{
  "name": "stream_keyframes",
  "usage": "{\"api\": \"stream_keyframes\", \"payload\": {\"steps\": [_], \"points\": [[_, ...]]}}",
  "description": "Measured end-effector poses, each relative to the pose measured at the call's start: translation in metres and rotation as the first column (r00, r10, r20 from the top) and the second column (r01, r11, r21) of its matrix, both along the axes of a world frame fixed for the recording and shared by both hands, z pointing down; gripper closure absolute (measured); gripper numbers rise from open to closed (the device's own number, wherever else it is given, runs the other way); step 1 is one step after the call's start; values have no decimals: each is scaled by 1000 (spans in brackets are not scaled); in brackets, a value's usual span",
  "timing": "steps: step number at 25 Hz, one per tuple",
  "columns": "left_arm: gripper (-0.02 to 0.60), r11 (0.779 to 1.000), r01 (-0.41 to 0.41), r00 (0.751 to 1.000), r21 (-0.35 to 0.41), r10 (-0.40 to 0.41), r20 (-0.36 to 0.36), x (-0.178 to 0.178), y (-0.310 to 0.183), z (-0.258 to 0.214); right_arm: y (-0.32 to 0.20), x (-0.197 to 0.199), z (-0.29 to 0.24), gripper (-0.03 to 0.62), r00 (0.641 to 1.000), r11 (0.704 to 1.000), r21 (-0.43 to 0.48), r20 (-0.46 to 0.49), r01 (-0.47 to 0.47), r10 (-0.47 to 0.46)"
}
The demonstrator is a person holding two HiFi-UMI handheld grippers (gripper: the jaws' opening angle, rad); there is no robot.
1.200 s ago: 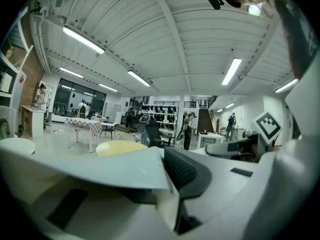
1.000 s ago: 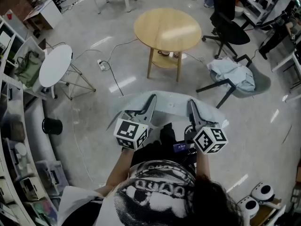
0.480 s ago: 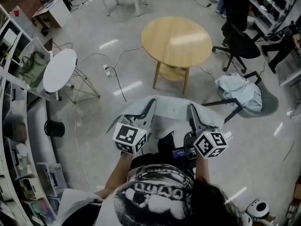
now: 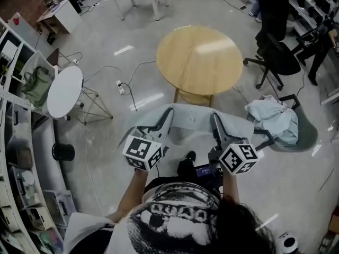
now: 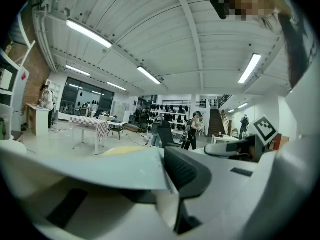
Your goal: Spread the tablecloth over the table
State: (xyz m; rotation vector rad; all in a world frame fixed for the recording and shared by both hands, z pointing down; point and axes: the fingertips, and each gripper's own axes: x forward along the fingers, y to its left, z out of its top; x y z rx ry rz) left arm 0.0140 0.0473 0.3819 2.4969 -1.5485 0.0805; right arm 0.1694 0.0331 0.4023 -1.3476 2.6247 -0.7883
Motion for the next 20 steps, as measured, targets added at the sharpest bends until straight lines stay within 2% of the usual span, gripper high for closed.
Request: {"api": "stream_keyframes", "payload": {"steps": [9,20], "points": [[532,998,-6,1000,60,7,-24,7,-59,-24,-62,8,-22,523,1000,999,51,28,12,-13],[531,997,-42,999,69,41,19,-5,-101,-33,-100,-6,-24,522,999,1000,31,36,3,-4]]}}
